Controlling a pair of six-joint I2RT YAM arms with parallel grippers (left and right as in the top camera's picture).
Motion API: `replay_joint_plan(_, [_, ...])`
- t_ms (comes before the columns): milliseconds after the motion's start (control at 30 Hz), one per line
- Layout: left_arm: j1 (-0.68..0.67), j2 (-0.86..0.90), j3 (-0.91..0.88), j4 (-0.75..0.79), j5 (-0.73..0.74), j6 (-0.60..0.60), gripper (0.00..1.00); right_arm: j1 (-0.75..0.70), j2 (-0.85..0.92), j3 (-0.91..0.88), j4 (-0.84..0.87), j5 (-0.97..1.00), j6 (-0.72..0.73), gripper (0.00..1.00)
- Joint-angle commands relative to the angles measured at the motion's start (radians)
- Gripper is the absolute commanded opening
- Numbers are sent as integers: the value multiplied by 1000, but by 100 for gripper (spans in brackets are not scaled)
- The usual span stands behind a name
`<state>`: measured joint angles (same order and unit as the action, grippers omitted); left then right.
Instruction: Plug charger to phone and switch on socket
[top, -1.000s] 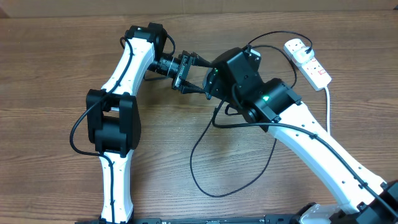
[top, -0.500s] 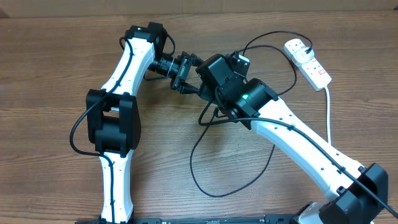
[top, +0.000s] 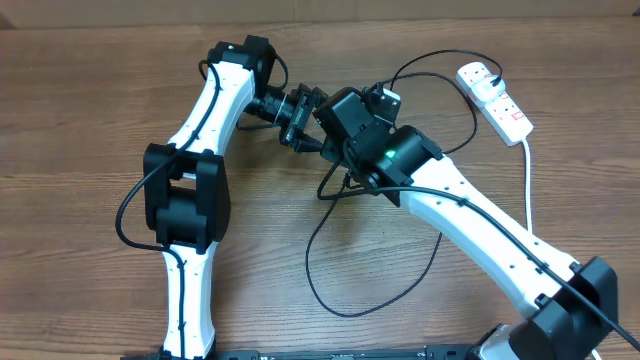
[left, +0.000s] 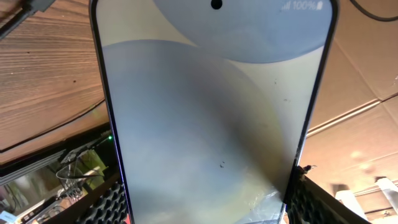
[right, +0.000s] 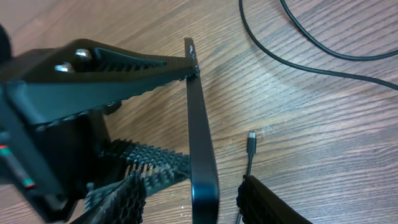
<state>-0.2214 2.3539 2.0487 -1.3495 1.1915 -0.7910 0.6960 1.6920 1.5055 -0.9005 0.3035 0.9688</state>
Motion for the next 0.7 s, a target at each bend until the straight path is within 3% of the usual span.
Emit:
replay_joint_plan(0, [-3, -3, 26, -1, 39, -14, 56, 1, 21, 19, 6, 31, 5, 48])
replay_joint_plan(667, [-3, -3, 26, 1, 38, 14, 58, 1, 21, 19, 20, 54, -4, 27])
